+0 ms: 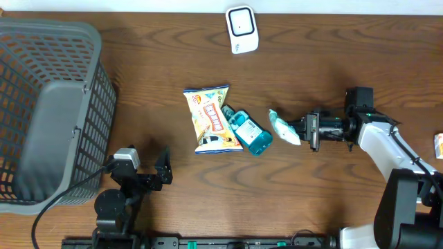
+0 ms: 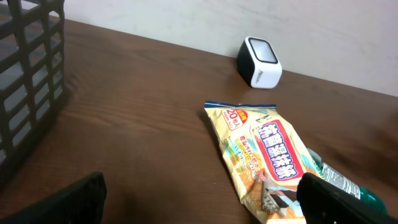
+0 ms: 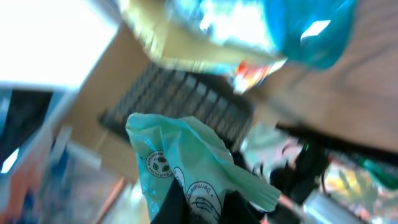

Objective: Scan the item barcode

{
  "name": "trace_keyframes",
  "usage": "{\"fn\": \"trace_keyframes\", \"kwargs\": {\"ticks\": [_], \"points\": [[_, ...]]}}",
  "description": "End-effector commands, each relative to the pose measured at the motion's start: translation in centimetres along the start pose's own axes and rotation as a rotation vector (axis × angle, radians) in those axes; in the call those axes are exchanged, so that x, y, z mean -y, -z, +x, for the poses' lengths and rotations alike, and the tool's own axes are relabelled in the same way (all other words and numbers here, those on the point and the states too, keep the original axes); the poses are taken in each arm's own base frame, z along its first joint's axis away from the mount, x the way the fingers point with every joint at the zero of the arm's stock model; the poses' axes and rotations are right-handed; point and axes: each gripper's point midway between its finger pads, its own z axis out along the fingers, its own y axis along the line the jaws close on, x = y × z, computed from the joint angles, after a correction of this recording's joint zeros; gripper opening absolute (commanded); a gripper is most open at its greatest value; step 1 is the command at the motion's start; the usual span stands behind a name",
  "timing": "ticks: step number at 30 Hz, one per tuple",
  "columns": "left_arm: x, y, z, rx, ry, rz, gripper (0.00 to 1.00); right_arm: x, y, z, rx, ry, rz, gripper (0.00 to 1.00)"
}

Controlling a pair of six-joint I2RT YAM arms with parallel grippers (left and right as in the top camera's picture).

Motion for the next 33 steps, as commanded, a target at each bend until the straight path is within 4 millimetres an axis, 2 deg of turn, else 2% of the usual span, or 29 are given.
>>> {"fn": "trace_keyframes", "kwargs": {"ticks": [1, 8, 9, 14, 20, 22, 26, 28, 33], "points": [[-0.1, -0.2, 1.3, -0.039, -0.007, 0.005, 0.98, -2.2, 0.8, 5.4, -0.285, 0.097, -0.131, 0.01], [-0.1, -0.2, 1.3, -0.039, -0.008, 0.005, 0.98, -2.2, 0.8, 5.6, -0.296, 0.081, -0.131, 0.04], [-0.1, -0.2, 1.3, -0.039, -0.007, 0.005, 0.98, -2.2, 0.8, 5.6, -0.295, 0.098, -0.133, 0.01], [-0.1, -0.2, 1.3, -0.039, -0.007, 0.005, 0.98, -2.4, 0.9, 5.5, -0.28, 0.306, -0.164, 0.01], [-0.1, -0.2, 1.3, -0.039, -0.007, 0.006, 0.98, -2.6, 0.9, 5.5, -0.277, 0.351, -0.171, 0.01], [-0.1, -0.2, 1.3, -0.039, -0.007, 0.005, 0.98, -2.2, 0.7, 5.7, -0.288, 0.249, -0.152, 0.01], [-0.1, -0.2, 1.3, -0.039, -0.007, 0.005, 0.98, -0.4, 0.7, 6.7, -0.317, -0.18, -0.08, 0.01], [-0.1, -0.2, 1.3, -0.039, -0.007, 0.005, 0.98, -0.3, 0.9, 6.7, -0.316, -0.217, -0.079, 0.01], [-0.1, -0.2, 1.3, -0.039, -0.007, 0.005, 0.98, -0.5, 1.5, 6.3, -0.318, -0.552, -0.051, 0.02]]}}
